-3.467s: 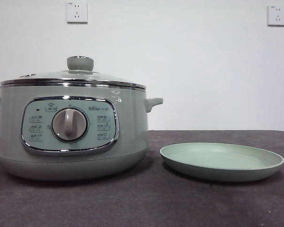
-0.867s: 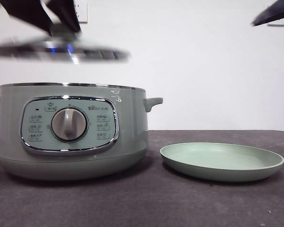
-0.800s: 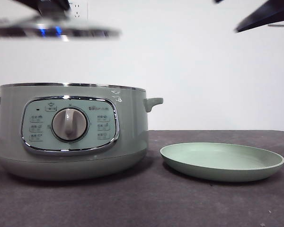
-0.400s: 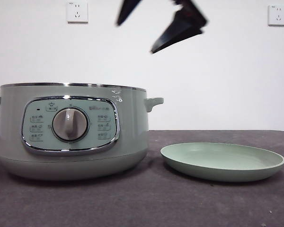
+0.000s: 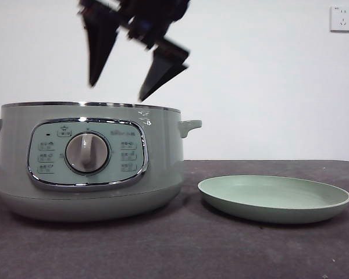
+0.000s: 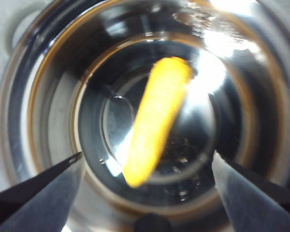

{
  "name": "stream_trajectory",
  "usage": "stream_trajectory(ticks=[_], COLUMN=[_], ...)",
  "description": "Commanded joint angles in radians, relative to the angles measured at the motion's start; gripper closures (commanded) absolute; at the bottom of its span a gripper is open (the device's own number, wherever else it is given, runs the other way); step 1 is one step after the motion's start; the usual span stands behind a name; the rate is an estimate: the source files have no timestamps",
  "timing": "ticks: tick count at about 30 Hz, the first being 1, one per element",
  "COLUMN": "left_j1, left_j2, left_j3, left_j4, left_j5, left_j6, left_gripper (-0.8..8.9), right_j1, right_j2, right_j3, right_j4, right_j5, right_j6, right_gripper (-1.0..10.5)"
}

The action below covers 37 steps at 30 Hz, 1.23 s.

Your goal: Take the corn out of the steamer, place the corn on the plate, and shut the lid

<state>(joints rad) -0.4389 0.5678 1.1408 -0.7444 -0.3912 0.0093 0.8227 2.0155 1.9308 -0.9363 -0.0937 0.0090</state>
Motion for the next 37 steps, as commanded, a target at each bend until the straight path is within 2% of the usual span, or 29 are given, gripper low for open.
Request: stream_trajectory(ticks=[1,4,13,17,22,23,31,37], left_j1=[0.002,0.002,0.001,0.001,0.001,0.001,0.001,0.001], left_j2=[-0.004,-0.004,-0.004,-0.004,-0.003,-0.003,0.003,0.060], left_j3=[0.012,0.012,0.012,0.012,0.012,0.012,0.012,0.012], left_j4=[0.031,0.024,-0.002,-0.014,-0.039,-0.043,-0.048,-0.017], left_j5=[0.000,0.001,0.003,0.003,0.003,0.003,0.003,0.019], left_j6=[0.014,0.013,0.013,0.013,0.013,0.013,0.013,0.014], left_gripper=[8.22,8.22,8.22,8.22,8.22,8.22,8.22,8.22], right_j1=[0.021,0.036,0.036,0.036,0.041,0.043,0.042,0.012], right_j2=[0.063,0.109,0.198,0.217,0.218,0.217,0.105,-0.043], right_j3=[0.011,0.011,0.011,0.011,0.011,0.011,0.013,0.013], right_j4=[0.005,0.026,0.097,0.109,0.121,0.125,0.096,-0.040], right_j5=[0.040,0.093,0.093,0.093,0.093,0.093,0.097,0.104], right_j6=[-0.019,-0.042,-0.045,-0.045,-0.044,-0.044,-0.018,-0.022], right_gripper=[5.1,5.1,5.2,6.6,9.5,9.6,9.6,9.6])
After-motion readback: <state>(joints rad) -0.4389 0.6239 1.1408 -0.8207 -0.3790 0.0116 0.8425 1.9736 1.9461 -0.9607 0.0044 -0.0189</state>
